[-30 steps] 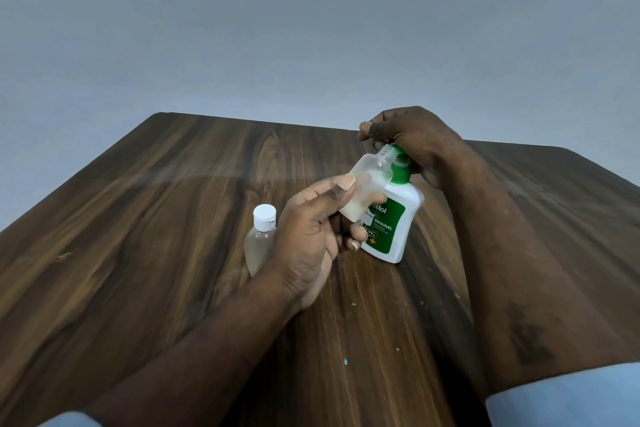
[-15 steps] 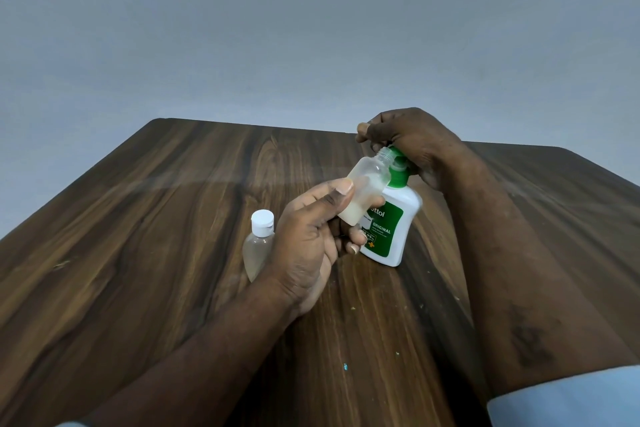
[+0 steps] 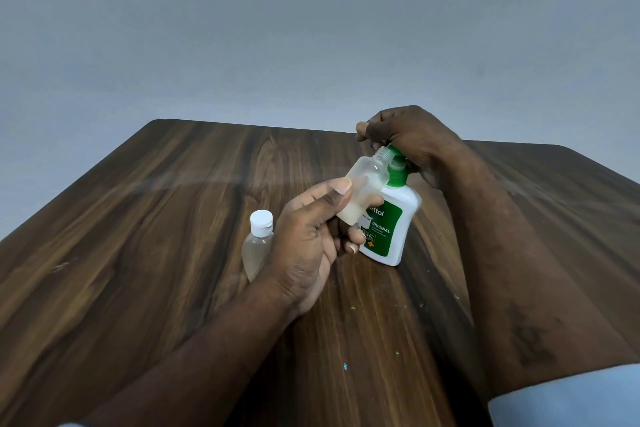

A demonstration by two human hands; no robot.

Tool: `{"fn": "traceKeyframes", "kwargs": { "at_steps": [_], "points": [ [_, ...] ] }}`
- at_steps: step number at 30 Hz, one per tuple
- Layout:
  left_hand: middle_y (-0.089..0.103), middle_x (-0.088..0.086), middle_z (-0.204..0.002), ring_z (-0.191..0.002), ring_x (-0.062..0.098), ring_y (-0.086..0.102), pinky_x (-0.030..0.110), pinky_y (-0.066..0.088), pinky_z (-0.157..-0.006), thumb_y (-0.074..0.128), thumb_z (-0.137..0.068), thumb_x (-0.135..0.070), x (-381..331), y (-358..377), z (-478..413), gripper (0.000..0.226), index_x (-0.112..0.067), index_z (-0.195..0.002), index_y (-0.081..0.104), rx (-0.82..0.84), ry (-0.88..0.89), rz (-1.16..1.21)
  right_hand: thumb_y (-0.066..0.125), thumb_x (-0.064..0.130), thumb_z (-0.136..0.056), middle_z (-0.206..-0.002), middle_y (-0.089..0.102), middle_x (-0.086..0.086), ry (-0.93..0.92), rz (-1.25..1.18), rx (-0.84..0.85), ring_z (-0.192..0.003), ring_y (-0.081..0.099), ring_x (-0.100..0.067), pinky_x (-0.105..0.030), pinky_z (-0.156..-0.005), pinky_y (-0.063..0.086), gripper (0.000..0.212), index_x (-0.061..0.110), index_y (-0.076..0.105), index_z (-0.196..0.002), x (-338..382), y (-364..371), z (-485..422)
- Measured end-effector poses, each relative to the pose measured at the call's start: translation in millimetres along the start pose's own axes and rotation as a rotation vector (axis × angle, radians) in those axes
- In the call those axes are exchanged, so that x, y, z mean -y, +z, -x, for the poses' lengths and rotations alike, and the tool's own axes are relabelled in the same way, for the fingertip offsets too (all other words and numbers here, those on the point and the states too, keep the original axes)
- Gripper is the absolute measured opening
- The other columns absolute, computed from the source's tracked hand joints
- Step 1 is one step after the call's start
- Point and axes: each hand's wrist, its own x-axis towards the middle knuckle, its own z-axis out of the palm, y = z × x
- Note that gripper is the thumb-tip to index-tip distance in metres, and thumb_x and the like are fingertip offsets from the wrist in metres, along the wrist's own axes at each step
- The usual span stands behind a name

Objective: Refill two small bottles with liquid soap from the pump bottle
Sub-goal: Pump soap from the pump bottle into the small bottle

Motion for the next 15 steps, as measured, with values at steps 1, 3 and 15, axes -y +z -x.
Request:
{"fn": "traceKeyframes", "kwargs": {
  "at_steps": [1, 3, 15],
  "points": [
    [0.069, 0.034, -0.118, -0.06, 0.015, 0.056, 0.024, 0.045, -0.053, 0.062, -0.089, -0.037, -0.4, 0.2, 0.4, 0.052, -0.004, -0.128, 0.066, 0.0, -0.003, 0.004, 0.067, 0.022, -0.098, -0.071, 0.06, 0.002, 0.002, -0.006, -0.001, -0.062, 0.05, -0.014, -0.028, -0.057, 0.04, 0.021, 0.019, 0.078, -0.081, 0.1, 0.4, 0.2],
    [0.07, 0.033, -0.118, -0.06, 0.015, 0.056, 0.024, 0.045, -0.053, 0.062, -0.089, -0.037, -0.7, 0.6, 0.6, 0.051, -0.003, -0.127, 0.067, 0.007, -0.002, 0.005, 0.068, 0.023, -0.097, -0.07, 0.059, 0.003, 0.009, -0.021, 0.006, -0.061, 0.049, -0.014, -0.028, -0.057, 0.039, 0.019, 0.019, 0.078, -0.082, -0.2, 1.0, 0.6],
    [0.074, 0.029, -0.113, -0.06, 0.016, 0.055, 0.024, 0.045, -0.052, 0.061, -0.089, -0.037, 0.0, 1.1, 0.2, 0.05, -0.004, -0.125, 0.067, -0.001, -0.003, -0.009, 0.069, 0.023, -0.095, -0.076, 0.062, -0.003, 0.007, -0.035, 0.032, -0.067, 0.051, -0.02, -0.037, -0.067, 0.041, 0.021, 0.019, 0.079, -0.077, -4.4, 1.7, -2.2]
  ]
}}
